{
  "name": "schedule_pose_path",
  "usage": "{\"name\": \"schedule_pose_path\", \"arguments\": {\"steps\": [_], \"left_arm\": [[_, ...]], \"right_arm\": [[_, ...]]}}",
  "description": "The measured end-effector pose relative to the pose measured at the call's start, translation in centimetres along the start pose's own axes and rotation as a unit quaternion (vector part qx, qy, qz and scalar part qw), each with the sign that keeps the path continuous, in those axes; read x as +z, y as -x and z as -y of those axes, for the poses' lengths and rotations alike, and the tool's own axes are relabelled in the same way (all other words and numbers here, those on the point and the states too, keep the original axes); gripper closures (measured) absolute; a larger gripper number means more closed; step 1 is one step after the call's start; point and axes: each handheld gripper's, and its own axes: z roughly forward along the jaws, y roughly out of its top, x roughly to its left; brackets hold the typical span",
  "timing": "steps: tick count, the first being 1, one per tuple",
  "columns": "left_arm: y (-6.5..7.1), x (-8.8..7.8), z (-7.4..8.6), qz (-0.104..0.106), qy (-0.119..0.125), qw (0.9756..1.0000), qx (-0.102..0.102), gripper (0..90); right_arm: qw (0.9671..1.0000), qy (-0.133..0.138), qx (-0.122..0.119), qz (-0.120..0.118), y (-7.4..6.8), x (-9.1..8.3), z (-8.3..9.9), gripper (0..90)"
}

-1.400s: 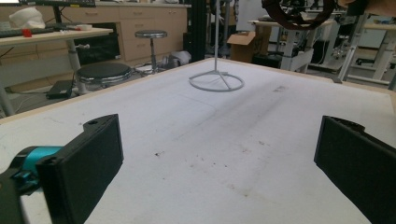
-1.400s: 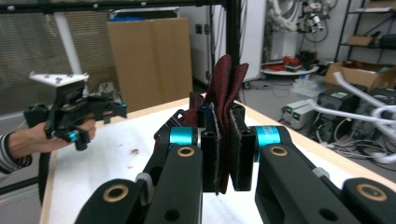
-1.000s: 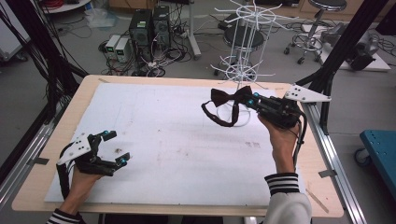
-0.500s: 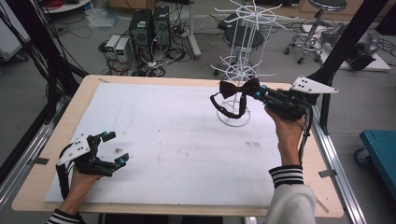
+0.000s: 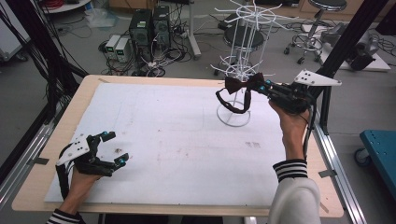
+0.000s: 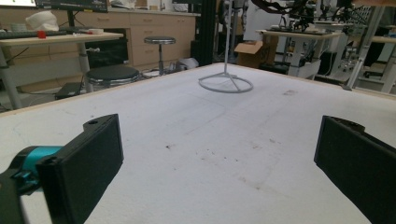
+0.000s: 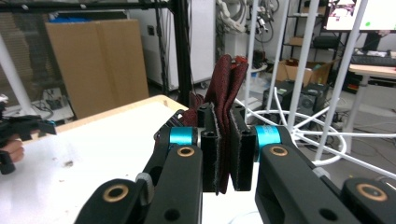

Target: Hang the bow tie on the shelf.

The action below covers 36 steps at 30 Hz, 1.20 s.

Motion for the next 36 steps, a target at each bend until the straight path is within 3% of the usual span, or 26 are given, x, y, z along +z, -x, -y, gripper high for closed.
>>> {"name": "schedule_pose_path", "arguments": {"steps": [22, 36], "left_arm": [[0.0, -0.1, 0.0, 0.005, -0.002, 1.0000, 0.000, 1.7], [0.0, 0.0, 0.1, 0.007, -0.002, 1.0000, -0.004, 1.7]], "right_arm": [[0.9986, -0.044, -0.019, 0.025, 1.6, 2.2, 0.0, 85.3], [0.9974, -0.058, -0.036, 0.024, 1.5, 3.0, 0.1, 85.2]]}}
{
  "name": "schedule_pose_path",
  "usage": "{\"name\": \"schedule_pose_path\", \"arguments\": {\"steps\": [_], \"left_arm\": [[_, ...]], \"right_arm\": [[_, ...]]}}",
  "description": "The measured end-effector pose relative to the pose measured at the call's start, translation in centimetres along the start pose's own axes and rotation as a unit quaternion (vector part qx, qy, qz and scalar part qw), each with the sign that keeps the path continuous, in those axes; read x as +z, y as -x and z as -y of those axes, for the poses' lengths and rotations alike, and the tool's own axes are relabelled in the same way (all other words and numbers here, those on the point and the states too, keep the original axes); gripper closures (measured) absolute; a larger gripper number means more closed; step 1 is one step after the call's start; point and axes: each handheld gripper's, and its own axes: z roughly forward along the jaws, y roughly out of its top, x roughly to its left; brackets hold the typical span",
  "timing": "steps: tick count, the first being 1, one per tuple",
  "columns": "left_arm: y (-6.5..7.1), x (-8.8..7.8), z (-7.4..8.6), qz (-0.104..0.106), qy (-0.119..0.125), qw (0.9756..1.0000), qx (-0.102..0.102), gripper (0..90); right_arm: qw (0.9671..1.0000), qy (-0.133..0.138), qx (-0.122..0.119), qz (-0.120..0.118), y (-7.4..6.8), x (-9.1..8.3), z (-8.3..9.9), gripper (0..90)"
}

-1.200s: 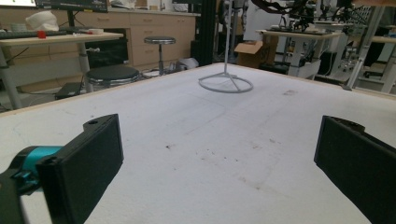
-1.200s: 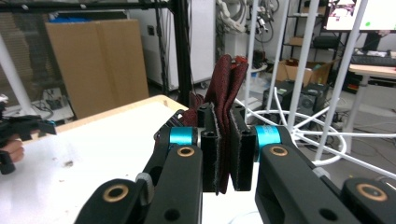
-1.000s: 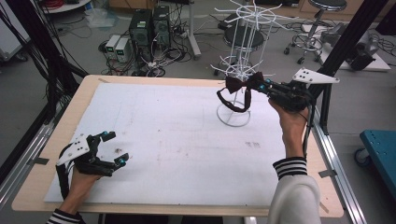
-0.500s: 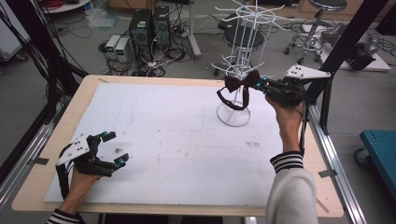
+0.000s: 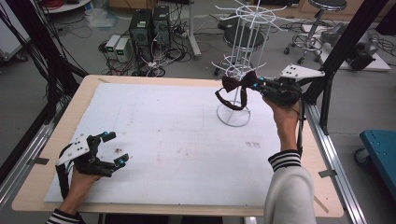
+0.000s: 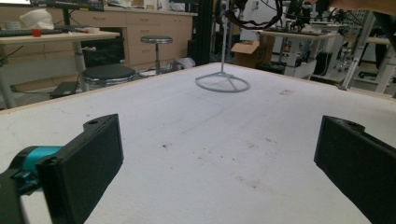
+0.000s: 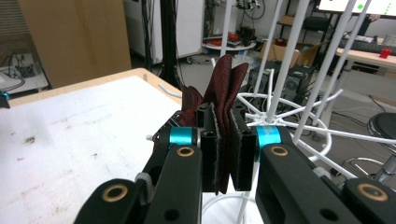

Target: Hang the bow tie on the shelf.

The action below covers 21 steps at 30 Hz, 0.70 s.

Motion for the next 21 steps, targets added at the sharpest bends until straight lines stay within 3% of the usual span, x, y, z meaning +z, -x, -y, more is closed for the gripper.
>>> {"name": "schedule_pose_path", "arguments": {"steps": [7, 21], "left_arm": [[-0.06, -0.02, 0.05, -0.001, -0.001, 1.0000, 0.000, 1.7], [-0.09, -0.09, 0.18, -0.001, -0.003, 1.0000, -0.001, 1.7]], "right_arm": [[0.9998, -0.016, -0.012, 0.006, -0.29, 0.15, -0.36, 84.9], [0.9993, -0.015, -0.028, 0.022, -0.38, 0.44, -0.44, 81.8]]}}
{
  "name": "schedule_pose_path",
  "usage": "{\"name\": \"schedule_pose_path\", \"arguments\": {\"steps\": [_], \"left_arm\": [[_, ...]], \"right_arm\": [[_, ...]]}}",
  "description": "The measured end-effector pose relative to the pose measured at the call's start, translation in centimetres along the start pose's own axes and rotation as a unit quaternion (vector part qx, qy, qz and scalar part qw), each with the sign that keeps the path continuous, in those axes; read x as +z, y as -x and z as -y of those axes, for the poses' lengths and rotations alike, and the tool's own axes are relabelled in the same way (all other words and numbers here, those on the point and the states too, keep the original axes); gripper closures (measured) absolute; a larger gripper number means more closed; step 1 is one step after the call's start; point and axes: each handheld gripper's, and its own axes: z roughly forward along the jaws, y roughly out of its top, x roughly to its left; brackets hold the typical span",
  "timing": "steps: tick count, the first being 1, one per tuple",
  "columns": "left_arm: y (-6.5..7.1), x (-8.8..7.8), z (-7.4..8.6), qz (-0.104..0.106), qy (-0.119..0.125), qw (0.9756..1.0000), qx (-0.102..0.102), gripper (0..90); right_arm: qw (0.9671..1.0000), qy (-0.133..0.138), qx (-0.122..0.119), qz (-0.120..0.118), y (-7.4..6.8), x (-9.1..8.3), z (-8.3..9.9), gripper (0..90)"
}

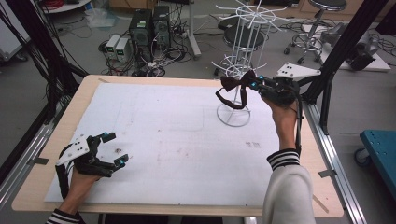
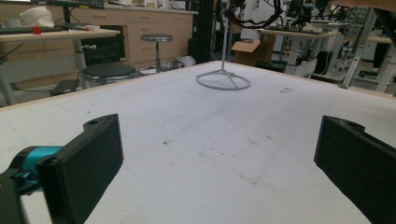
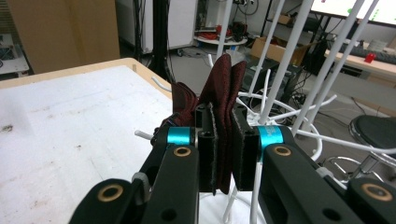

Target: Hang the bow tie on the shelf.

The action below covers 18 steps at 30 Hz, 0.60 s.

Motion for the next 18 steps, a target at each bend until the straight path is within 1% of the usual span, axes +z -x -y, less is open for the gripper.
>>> {"name": "schedule_pose_path", "arguments": {"steps": [1, 2, 4, 5, 8, 10, 12, 14, 15, 17, 18], "left_arm": [[0.00, 0.00, 0.00, 0.000, 0.000, 1.0000, 0.000, 1.7], [0.00, -0.01, -0.01, 0.000, 0.000, 1.0000, 0.000, 1.7], [0.04, -0.01, -0.01, 0.000, -0.001, 1.0000, 0.001, 1.8], [0.04, 0.01, -0.01, 0.001, -0.002, 1.0000, 0.001, 1.7], [0.07, -0.02, -0.02, 0.001, -0.002, 1.0000, 0.001, 1.7], [0.06, -0.05, -0.01, 0.000, -0.002, 1.0000, 0.001, 1.7], [0.03, -0.07, -0.01, 0.001, -0.002, 1.0000, 0.000, 1.7], [0.00, -0.08, -0.03, 0.000, -0.002, 1.0000, 0.002, 1.7], [0.05, -0.07, -0.02, 0.000, -0.001, 1.0000, 0.000, 1.7], [0.06, -0.07, -0.02, 0.000, -0.001, 1.0000, 0.000, 1.7], [0.06, -0.07, -0.01, 0.000, -0.001, 1.0000, -0.001, 1.7]], "right_arm": [[1.0000, -0.004, 0.002, 0.001, -0.05, 0.04, 0.02, 78.6], [1.0000, -0.006, 0.000, 0.005, -0.03, 0.08, 0.01, 75.9], [0.9999, -0.008, -0.006, 0.006, -0.11, 0.17, -0.06, 74.4], [0.9999, -0.008, -0.004, 0.009, -0.21, 0.15, -0.10, 72.8], [0.9999, -0.005, -0.007, 0.012, -0.07, 0.18, -0.07, 70.9], [0.9998, -0.008, -0.002, 0.016, -0.11, 0.08, -0.06, 68.9], [0.9995, -0.005, -0.007, 0.029, -0.05, 0.03, -0.09, 66.6], [0.9996, -0.008, -0.002, 0.028, -0.09, -0.10, -0.06, 64.7], [0.9994, -0.006, -0.007, 0.033, -0.03, -0.13, -0.08, 63.7], [0.9995, -0.005, 0.002, 0.030, -0.07, -0.22, -0.06, 63.9], [0.9994, -0.003, -0.003, 0.033, -0.01, -0.24, -0.09, 63.7]]}}
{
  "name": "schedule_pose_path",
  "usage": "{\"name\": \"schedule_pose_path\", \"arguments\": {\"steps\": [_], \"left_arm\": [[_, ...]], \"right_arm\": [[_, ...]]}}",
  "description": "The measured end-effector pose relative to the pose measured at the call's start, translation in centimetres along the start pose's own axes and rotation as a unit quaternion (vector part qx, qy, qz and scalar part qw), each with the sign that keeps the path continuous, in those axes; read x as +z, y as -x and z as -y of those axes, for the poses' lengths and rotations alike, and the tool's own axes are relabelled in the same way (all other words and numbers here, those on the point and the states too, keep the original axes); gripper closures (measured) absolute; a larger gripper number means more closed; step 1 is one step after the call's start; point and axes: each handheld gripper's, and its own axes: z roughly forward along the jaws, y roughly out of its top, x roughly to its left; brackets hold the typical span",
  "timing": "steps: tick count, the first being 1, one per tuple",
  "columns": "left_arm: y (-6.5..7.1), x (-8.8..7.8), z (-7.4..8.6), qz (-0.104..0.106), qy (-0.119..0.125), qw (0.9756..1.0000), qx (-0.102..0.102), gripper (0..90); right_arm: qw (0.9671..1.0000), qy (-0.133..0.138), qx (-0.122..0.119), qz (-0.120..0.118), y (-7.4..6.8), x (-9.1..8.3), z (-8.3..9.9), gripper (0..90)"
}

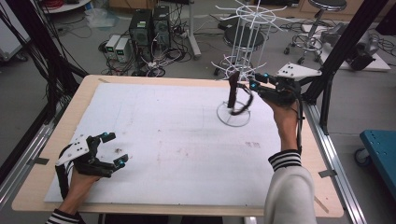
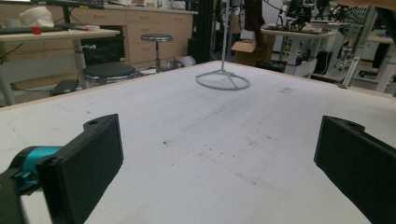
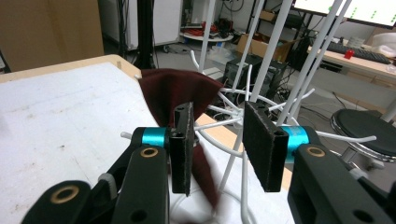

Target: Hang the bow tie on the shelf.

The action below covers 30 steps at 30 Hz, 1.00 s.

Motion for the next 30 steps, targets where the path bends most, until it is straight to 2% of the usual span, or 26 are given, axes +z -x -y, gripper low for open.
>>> {"name": "schedule_pose_path", "arguments": {"steps": [4, 6, 7, 9, 11, 13, 18, 19, 22, 26, 30], "left_arm": [[-0.1, -0.1, 0.0, 0.000, -0.001, 1.0000, 0.003, 1.7], [-0.1, 0.0, 0.0, -0.001, -0.002, 1.0000, 0.003, 1.7], [-0.1, -0.1, 0.1, -0.003, -0.005, 0.9999, 0.008, 1.7], [-0.1, -0.1, 0.2, -0.004, -0.004, 1.0000, 0.008, 1.7], [-0.1, -0.2, 0.3, -0.010, 0.000, 0.9999, 0.011, 1.7], [-0.1, -0.3, 0.3, -0.011, 0.000, 0.9999, 0.011, 1.7], [-0.1, -0.5, 0.5, -0.021, 0.011, 0.9996, 0.014, 1.7], [-0.1, -0.6, 0.6, -0.022, 0.013, 0.9996, 0.012, 1.7], [-0.2, -0.7, 0.7, -0.027, 0.019, 0.9993, 0.015, 1.7], [-0.2, -0.8, 0.8, -0.033, 0.026, 0.9990, 0.017, 1.7], [-0.1, -0.7, 0.9, -0.035, 0.025, 0.9988, 0.021, 1.7]], "right_arm": [[1.0000, 0.001, 0.006, 0.006, -0.2, -0.2, -0.1, 58.0], [0.9999, 0.010, 0.004, 0.005, -0.1, -0.3, 0.0, 53.6], [0.9998, 0.011, 0.011, 0.008, -0.3, -0.4, 0.0, 47.7], [0.9989, 0.026, 0.022, 0.031, -0.5, -0.5, 0.2, 26.6], [0.9980, 0.036, 0.025, 0.045, -0.8, -0.8, 0.4, 12.3], [0.9960, 0.058, 0.033, 0.059, -1.3, -1.2, 0.7, 0.6], [0.9929, 0.103, 0.040, 0.045, -2.7, -2.8, 1.6, 0.6], [0.9923, 0.110, 0.045, 0.035, -3.1, -3.1, 1.9, 0.6], [0.9903, 0.128, 0.042, 0.032, -4.2, -4.1, 3.0, 0.7], [0.9902, 0.133, 0.035, 0.027, -5.7, -4.7, 4.8, 0.7], [0.9888, 0.142, 0.043, 0.019, -7.0, -5.3, 6.6, 0.7]]}}
